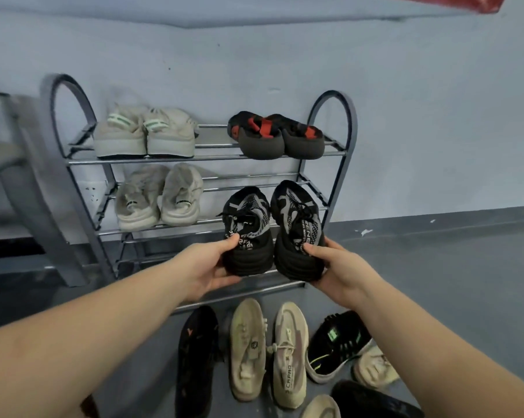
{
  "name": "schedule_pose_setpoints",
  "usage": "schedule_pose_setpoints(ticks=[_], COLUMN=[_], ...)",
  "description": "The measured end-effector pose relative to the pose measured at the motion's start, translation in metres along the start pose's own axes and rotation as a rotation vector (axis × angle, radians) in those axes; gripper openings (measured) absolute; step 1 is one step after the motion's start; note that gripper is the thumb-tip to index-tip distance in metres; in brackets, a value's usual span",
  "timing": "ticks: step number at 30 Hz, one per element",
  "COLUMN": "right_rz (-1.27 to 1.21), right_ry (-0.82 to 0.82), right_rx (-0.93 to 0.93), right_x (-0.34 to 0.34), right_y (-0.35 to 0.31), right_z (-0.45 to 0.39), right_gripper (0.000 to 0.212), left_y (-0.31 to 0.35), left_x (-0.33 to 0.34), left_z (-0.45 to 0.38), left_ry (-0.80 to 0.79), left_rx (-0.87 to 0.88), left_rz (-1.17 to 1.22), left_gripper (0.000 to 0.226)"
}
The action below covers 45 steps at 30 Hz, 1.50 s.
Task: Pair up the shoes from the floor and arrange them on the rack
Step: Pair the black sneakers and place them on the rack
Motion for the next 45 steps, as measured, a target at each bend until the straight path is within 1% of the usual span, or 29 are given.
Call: schedule_pose_setpoints(ticks=[4, 8, 10, 12, 13, 17, 18, 20, 23, 27, 31, 37, 41, 43, 45], right_rz=[0.007, -0.063, -0.082, -0.039, -0.019, -0.005, -0.018, -0.028, -0.015, -0.019, 0.005, -0.045, 0.004, 0.077, 0.136], right_ry=[0.011, 0.083, 0.123, 0.128, 0.136, 0.183, 0.200, 0.234, 0.231, 0.232, 0.272, 0.311, 0.334, 0.353, 0.388], right_rx=[-0.038, -0.089, -0.108, -0.112, -0.118, -0.160, -0.170, -0.201, -0.245, -0.253, -0.244, -0.244, -0.258, -0.274, -0.300], right_x=[0.008, 0.002, -0.005, -0.007, -0.007, -0.011, -0.012, -0.013, -0.012, -0.019, -0.030, -0.041, -0.046, -0.047, -0.049], right_y=[-0.007, -0.019, -0.026, -0.031, -0.034, -0.041, -0.042, -0.045, -0.050, -0.054, -0.055, -0.054, -0.053, -0.053, -0.055], right_z=[-0.022, -0.046, -0.058, -0.069, -0.075, -0.098, -0.103, -0.115, -0.132, -0.152, -0.171, -0.192, -0.204, -0.208, -0.211], right_gripper=[0.041, 0.067, 0.071, 0.074, 0.073, 0.055, 0.055, 0.061, 0.068, 0.066, 0.061, 0.057, 0.053, 0.054, 0.054], left_y=[0.014, 0.021, 0.023, 0.024, 0.024, 0.028, 0.029, 0.031, 0.035, 0.046, 0.057, 0.052, 0.052, 0.052, 0.049], left_x=[-0.008, -0.004, 0.002, 0.006, 0.006, 0.006, 0.006, 0.009, 0.013, 0.011, 0.007, 0.012, 0.012, 0.012, 0.015], left_z=[-0.015, -0.037, -0.048, -0.060, -0.066, -0.095, -0.101, -0.113, -0.128, -0.148, -0.164, -0.182, -0.193, -0.198, -0.201], left_ry=[0.035, 0.027, 0.020, 0.023, 0.028, 0.056, 0.065, 0.077, 0.085, 0.100, 0.143, 0.140, 0.140, 0.149, 0.141], left_rx=[0.017, 0.026, 0.021, 0.014, 0.008, -0.006, -0.007, -0.009, -0.008, 0.042, 0.097, 0.085, 0.076, 0.069, 0.043], left_rz=[-0.025, 0.009, 0.034, 0.060, 0.076, 0.137, 0.142, 0.146, 0.145, 0.118, 0.112, 0.118, 0.095, 0.077, 0.022], left_gripper=[0.017, 0.017, 0.016, 0.016, 0.016, 0.018, 0.017, 0.017, 0.017, 0.023, 0.017, 0.016, 0.025, 0.023, 0.028])
Point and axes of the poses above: each hand's wrist, its own z-axis away from the middle knuckle, its own x-axis out of the palm, y = z × x, the point moved 10 cm from there along -z, towards the middle knuckle, and after that the axes turned 7 degrees about -z, right-handed, at the moved point
